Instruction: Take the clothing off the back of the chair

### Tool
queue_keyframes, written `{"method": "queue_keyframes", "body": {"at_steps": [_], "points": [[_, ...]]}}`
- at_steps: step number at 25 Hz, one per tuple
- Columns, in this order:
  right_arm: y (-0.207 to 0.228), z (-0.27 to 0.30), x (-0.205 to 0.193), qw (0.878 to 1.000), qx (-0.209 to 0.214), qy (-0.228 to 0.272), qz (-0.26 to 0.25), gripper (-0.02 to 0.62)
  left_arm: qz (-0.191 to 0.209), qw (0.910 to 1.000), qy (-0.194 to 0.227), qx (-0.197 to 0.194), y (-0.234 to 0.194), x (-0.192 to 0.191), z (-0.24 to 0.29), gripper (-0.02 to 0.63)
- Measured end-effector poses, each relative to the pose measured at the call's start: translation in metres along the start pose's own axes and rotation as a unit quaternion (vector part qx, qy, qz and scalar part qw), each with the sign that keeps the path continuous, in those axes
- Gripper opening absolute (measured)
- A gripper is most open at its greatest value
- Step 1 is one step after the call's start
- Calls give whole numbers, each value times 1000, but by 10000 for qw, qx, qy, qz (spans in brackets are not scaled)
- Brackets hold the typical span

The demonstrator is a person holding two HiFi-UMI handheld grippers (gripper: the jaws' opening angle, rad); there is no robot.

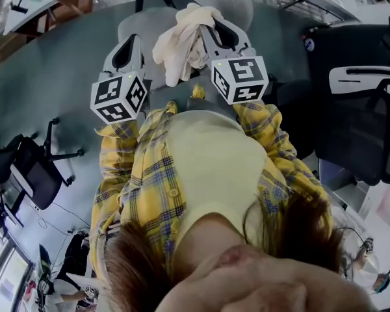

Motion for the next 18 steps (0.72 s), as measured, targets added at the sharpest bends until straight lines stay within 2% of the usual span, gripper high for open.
{"method": "queue_keyframes", "body": {"at_steps": [18], "points": [[15,-5,-6,9996,-200,-19,215,64,50,10000,-6,-10,5,-2,4,6]]}}
Point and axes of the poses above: the fingertips, and each gripper's own axes: z forward along the fingers, y to its right, x out of its top, the point moved 5 cm from there along -z, backward along the fingers, and after that the axes turned 3 degrees about -z, right-handed, at the moved point
